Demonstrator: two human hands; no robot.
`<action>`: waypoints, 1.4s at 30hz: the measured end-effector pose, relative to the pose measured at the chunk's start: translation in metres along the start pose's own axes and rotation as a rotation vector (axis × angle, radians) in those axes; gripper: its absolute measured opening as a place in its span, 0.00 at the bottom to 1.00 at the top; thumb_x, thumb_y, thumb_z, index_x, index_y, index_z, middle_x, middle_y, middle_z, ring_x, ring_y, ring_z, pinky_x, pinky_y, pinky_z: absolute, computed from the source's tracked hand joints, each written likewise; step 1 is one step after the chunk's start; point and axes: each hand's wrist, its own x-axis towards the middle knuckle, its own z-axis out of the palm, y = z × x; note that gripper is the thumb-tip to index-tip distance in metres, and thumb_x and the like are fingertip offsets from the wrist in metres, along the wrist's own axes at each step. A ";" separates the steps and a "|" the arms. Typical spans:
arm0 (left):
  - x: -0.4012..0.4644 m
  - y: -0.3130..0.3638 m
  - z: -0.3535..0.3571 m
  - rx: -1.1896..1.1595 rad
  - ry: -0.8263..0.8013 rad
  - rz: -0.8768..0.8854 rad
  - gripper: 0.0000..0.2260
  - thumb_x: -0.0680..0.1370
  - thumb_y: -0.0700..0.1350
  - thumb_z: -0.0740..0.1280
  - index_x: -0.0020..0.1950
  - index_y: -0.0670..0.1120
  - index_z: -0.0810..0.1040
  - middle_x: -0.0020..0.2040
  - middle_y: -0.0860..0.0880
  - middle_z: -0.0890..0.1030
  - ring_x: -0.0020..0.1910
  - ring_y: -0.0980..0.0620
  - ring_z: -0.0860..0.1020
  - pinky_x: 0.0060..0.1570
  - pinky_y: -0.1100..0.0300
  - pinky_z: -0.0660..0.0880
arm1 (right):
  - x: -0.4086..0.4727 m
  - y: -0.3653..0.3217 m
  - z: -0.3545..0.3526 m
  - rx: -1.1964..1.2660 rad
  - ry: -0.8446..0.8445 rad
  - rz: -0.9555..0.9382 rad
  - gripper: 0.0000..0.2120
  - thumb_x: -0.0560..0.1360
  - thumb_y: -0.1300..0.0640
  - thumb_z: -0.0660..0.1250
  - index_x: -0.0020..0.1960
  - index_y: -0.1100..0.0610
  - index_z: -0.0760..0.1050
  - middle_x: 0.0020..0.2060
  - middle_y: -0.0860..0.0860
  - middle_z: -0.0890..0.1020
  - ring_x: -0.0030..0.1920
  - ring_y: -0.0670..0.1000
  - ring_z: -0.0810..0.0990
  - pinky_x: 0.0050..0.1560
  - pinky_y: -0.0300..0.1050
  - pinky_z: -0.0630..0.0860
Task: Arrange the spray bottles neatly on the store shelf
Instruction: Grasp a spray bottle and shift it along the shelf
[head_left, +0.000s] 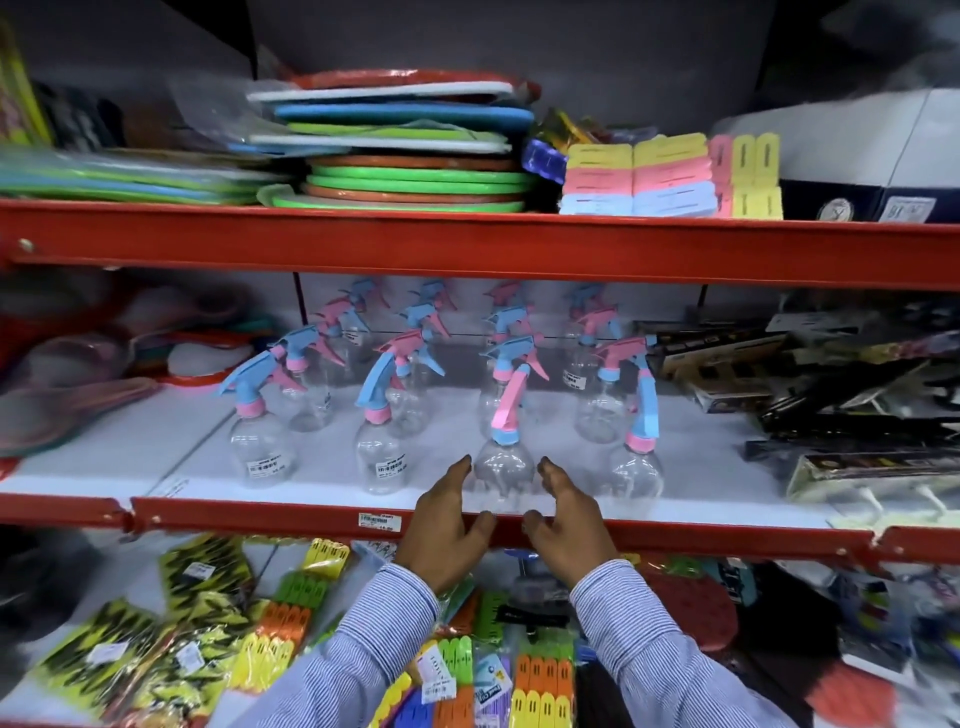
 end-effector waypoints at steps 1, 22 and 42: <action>-0.006 0.002 -0.003 0.032 0.010 0.006 0.29 0.73 0.49 0.64 0.73 0.48 0.62 0.72 0.49 0.70 0.71 0.50 0.69 0.70 0.60 0.64 | -0.006 -0.001 -0.001 -0.018 0.023 -0.015 0.32 0.73 0.61 0.64 0.74 0.57 0.56 0.71 0.56 0.70 0.69 0.55 0.70 0.67 0.43 0.68; -0.040 -0.067 -0.093 0.240 0.053 -0.108 0.34 0.77 0.54 0.61 0.77 0.45 0.48 0.79 0.45 0.55 0.77 0.48 0.56 0.74 0.56 0.56 | -0.007 -0.072 0.096 -0.046 -0.091 -0.239 0.35 0.75 0.56 0.62 0.76 0.56 0.48 0.77 0.53 0.57 0.75 0.52 0.59 0.73 0.40 0.57; 0.010 -0.092 -0.116 -0.099 -0.064 -0.062 0.22 0.72 0.40 0.65 0.66 0.47 0.69 0.62 0.50 0.79 0.61 0.52 0.76 0.57 0.66 0.68 | 0.031 -0.106 0.117 0.104 -0.079 0.042 0.24 0.73 0.67 0.59 0.68 0.56 0.66 0.62 0.55 0.77 0.63 0.54 0.76 0.64 0.42 0.69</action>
